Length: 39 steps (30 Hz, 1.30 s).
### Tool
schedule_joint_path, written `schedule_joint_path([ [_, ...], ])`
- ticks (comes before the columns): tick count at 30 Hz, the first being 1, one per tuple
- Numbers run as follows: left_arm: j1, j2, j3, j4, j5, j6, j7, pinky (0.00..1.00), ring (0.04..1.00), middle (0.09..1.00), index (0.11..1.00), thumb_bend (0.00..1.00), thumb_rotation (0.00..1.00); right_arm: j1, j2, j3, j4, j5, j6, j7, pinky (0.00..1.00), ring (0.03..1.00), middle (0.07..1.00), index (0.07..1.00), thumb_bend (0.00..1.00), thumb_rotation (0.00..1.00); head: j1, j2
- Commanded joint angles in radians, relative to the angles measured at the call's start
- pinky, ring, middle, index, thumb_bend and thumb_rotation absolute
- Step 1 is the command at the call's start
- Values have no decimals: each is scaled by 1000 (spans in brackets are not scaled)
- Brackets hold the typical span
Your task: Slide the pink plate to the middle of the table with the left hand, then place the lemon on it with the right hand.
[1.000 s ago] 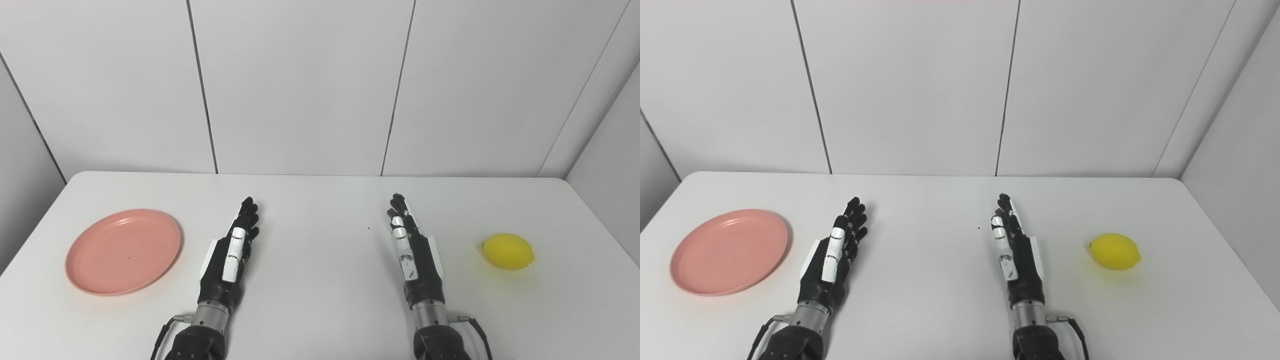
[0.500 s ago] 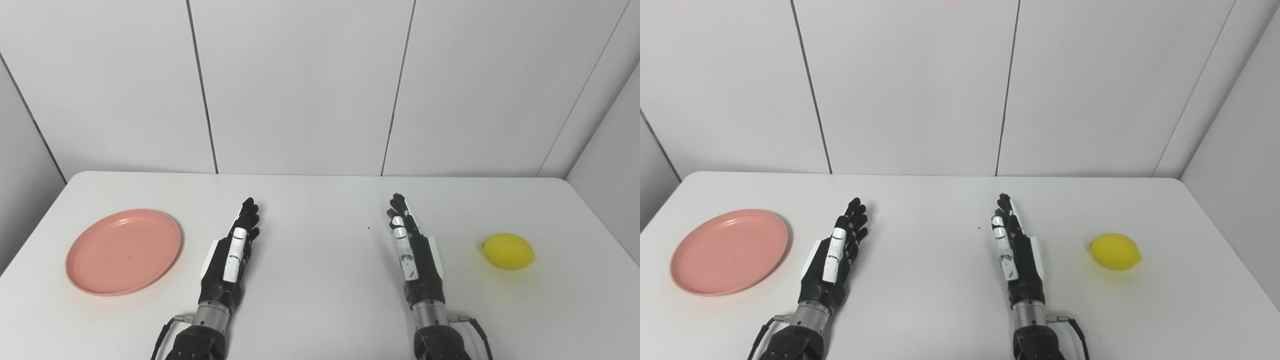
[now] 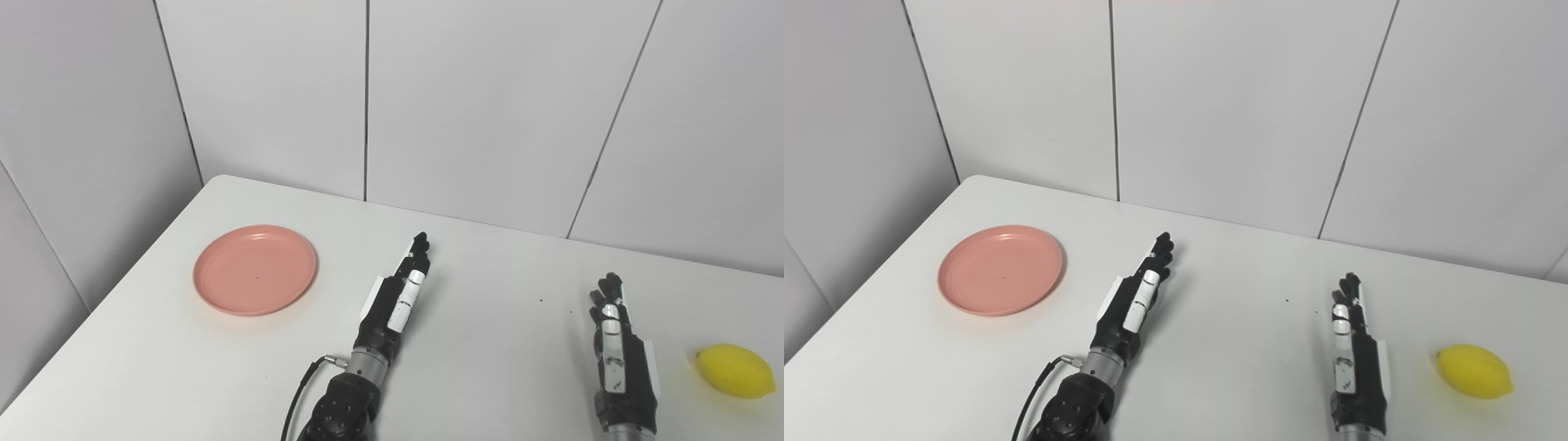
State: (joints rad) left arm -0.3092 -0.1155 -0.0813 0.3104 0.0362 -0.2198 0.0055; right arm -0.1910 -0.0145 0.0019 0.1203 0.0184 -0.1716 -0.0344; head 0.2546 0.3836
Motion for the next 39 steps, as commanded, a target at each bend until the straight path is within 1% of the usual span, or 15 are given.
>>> schedule_joint_path([
  [1, 25, -4, 3, 61, 15, -55, 22, 1000, 1000, 1000, 1000, 587, 1000, 10, -10, -8, -11, 2, -27, 9, 1000, 990, 984, 994, 639, 1000, 4, -7],
  [6, 21, -4, 9, 58, 19, -64, 32, 1000, 1000, 1000, 1000, 583, 1000, 12, -10, -10, -26, 2, -10, 10, 1000, 986, 985, 995, 604, 1000, 4, -18],
  [11, 29, 5, 15, 4, 41, -48, 55, 1000, 1000, 1000, 1000, 593, 1000, 15, -5, -9, -39, 3, -4, 10, 1000, 986, 987, 997, 567, 1000, -4, -28],
  [14, 28, 23, 18, -35, 37, -44, 42, 1000, 1000, 1000, 1000, 592, 1000, 13, -4, -8, -37, 1, -6, 9, 1000, 989, 988, 999, 560, 1000, -8, -35],
  [16, 25, 33, 23, -58, 15, -38, 27, 1000, 1000, 1000, 1000, 612, 1000, 10, -3, -9, -35, 4, -6, 9, 1000, 988, 987, 999, 554, 1000, -8, -42],
  [18, 23, 49, 30, -91, -3, -14, 13, 991, 1000, 1000, 1000, 637, 1000, 10, -3, -7, -41, -1, 3, 7, 1000, 987, 987, 999, 543, 1000, -7, -43],
  [21, 22, 69, 38, -139, 5, 34, 11, 999, 1000, 1000, 994, 657, 1000, 9, 0, -7, -47, -5, 8, 4, 1000, 989, 987, 998, 542, 1000, -5, -44],
  [24, 24, 99, 48, -204, 5, 96, -1, 1000, 999, 991, 977, 670, 1000, 10, 3, -6, -48, -2, 0, 5, 1000, 993, 991, 1000, 523, 1000, 3, -48],
  [28, 22, 132, 64, -241, 6, 124, 3, 986, 969, 962, 946, 660, 1000, 6, 11, -6, -42, 5, -1, 7, 1000, 1000, 994, 1000, 517, 1000, 1, -52],
  [30, 19, 143, 74, -246, 16, 116, 16, 970, 950, 945, 931, 656, 1000, 3, 12, -2, -38, 2, -6, 9, 1000, 1000, 997, 1000, 501, 1000, -2, -53],
  [32, 13, 154, 86, -248, 34, 103, 32, 987, 951, 933, 914, 657, 1000, 2, 11, -2, -34, 0, -9, 10, 1000, 1000, 998, 1000, 499, 1000, -3, -54],
  [33, 9, 164, 94, -249, 30, 95, 30, 993, 952, 931, 910, 658, 1000, 2, 12, -2, -33, 0, -10, 10, 1000, 1000, 998, 1000, 499, 1000, -3, -55],
  [34, 6, 171, 101, -249, 25, 90, 27, 974, 946, 930, 908, 651, 1000, 2, 12, -2, -32, 0, -12, 10, 1000, 1000, 997, 1000, 501, 1000, -2, -56],
  [37, -2, 195, 128, -269, 24, 102, 28, 979, 937, 920, 899, 650, 1000, 3, 15, -2, -38, -3, -6, 5, 1000, 1000, 997, 1000, 512, 1000, 3, -57],
  [39, -7, 210, 144, -278, 20, 109, 29, 971, 934, 916, 901, 650, 1000, 4, 16, -2, -41, -4, -6, 3, 1000, 1000, 993, 1000, 499, 1000, 4, -59],
])
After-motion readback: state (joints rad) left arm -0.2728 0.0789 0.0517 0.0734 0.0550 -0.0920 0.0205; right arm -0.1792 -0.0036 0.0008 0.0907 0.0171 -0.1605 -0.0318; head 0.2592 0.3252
